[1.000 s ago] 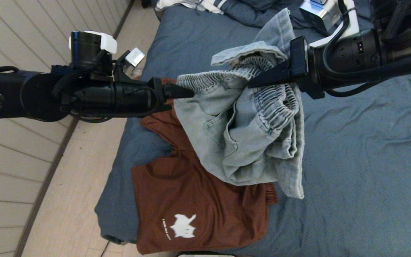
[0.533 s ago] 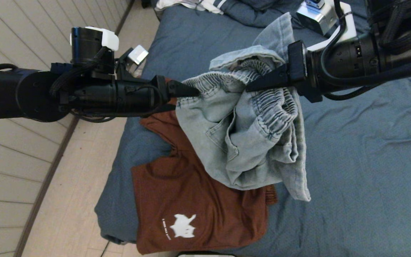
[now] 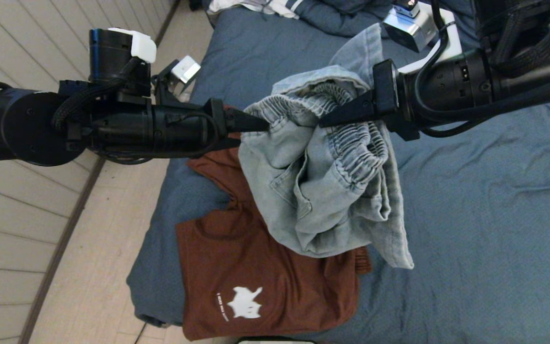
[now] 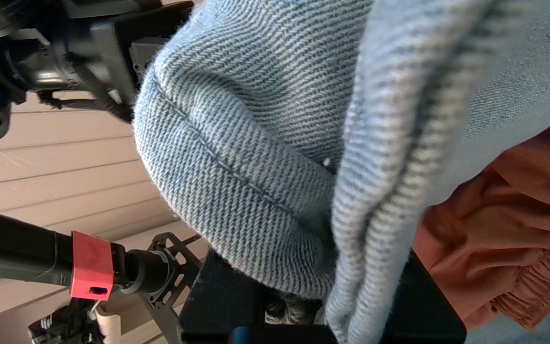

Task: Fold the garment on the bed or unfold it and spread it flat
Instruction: Unford the blue shorts

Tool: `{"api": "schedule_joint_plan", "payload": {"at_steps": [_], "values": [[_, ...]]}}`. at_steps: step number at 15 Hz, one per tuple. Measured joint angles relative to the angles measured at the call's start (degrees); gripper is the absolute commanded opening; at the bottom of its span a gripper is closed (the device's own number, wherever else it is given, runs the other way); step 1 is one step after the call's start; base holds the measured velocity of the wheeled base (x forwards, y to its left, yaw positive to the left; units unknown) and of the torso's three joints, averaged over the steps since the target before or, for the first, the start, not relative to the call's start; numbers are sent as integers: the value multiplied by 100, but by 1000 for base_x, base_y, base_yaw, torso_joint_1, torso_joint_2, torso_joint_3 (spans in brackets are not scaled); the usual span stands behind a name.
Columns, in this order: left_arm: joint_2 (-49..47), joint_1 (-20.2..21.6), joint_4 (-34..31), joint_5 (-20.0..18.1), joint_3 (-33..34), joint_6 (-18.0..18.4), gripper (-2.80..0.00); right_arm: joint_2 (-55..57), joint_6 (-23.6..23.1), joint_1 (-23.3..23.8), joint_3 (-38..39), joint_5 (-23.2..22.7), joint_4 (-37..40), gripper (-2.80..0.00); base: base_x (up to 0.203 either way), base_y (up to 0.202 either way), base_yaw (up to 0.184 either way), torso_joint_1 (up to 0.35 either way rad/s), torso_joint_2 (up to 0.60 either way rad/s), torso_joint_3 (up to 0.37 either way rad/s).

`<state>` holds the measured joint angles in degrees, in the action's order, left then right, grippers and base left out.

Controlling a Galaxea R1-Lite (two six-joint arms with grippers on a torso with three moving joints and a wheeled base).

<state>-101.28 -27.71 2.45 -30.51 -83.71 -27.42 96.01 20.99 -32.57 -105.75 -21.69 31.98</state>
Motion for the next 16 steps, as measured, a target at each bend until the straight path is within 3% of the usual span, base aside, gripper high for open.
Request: {"api": "schedule_joint_plan", "payload": {"at_steps": [11, 16], "values": [[301, -51, 9, -7, 249, -9, -280, 108, 0, 79, -17, 2, -6, -280, 0, 0, 0, 0, 0, 0], [836, 11, 33, 86, 903, -28, -280, 250, 0, 138, -89, 24, 11, -280, 0, 0, 0, 0, 0, 0]]}}
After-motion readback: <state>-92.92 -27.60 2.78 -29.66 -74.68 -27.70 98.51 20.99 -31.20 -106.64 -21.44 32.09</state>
